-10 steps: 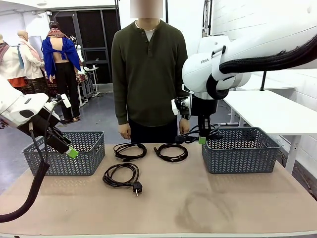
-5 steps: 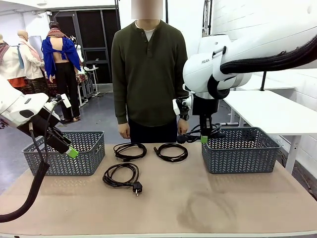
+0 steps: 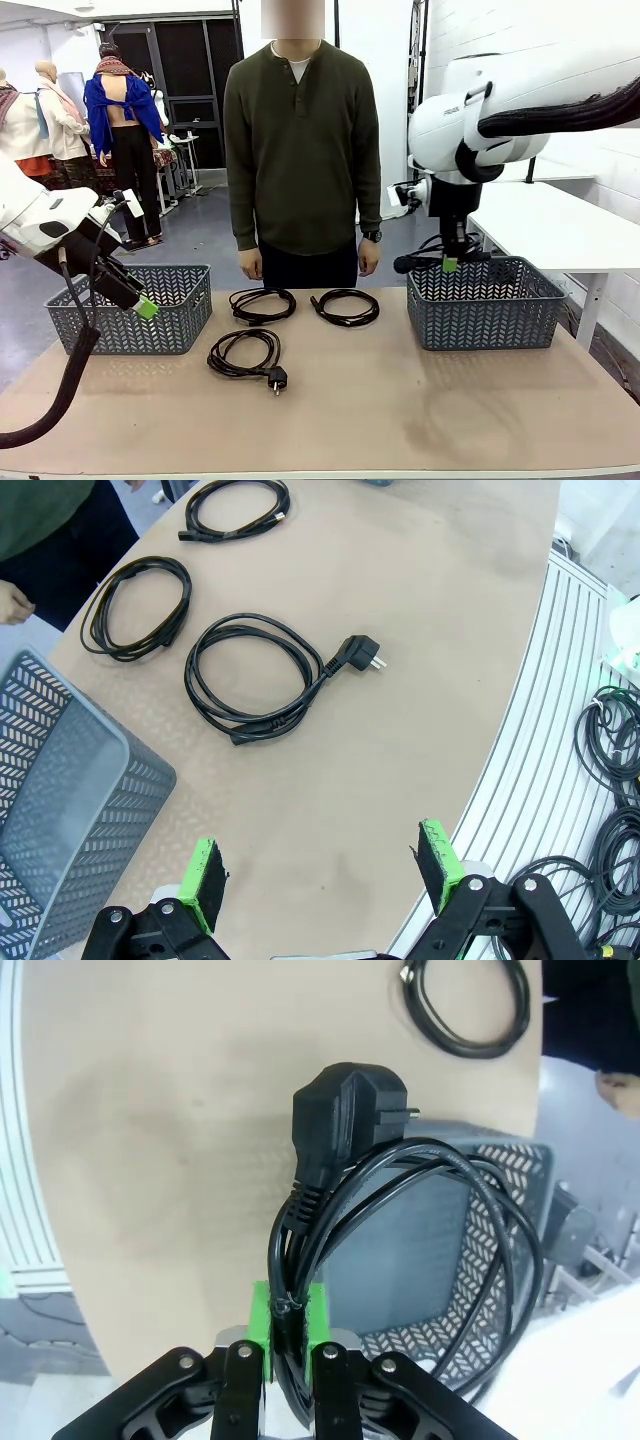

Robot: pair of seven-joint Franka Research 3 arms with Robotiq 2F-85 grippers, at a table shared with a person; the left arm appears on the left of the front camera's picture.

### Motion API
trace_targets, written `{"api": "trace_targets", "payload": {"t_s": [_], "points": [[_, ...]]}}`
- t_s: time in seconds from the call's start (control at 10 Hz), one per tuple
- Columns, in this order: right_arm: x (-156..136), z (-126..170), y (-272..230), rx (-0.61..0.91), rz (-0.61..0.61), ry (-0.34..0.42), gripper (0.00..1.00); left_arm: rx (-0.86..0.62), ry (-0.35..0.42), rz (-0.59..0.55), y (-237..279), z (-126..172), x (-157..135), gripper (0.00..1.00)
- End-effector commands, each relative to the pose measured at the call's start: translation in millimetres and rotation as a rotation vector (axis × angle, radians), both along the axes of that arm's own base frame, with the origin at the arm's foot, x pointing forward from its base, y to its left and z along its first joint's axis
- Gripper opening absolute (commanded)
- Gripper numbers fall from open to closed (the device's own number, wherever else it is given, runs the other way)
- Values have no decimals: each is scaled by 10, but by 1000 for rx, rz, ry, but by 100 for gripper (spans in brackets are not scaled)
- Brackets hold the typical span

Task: Organize the cables according to human instructions.
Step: Pick up a bundle of cables and place it in the basket indicated by the human.

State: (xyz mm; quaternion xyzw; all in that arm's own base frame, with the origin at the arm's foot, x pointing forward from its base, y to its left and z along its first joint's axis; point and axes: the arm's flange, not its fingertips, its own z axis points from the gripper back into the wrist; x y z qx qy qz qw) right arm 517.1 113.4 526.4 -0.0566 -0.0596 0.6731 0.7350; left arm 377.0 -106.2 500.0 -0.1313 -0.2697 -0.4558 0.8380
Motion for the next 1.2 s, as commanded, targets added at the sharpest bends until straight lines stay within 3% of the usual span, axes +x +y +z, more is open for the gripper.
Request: {"api": "trace_targets", "payload": {"t_s": [0.0, 0.3, 0.5, 1.1], "points": [[100, -51, -325, 9, 46, -43, 0, -20, 5, -17, 21, -15, 1, 100], [411, -199, -652, 4, 16, -56, 0, -20, 5, -17, 21, -15, 1, 100], [571, -389, -718, 21, 58, -83, 0, -20, 5, -17, 21, -15, 1, 100], [755, -732, -756, 36, 144, -83, 0, -20, 5, -17, 21, -15, 1, 100]]}}
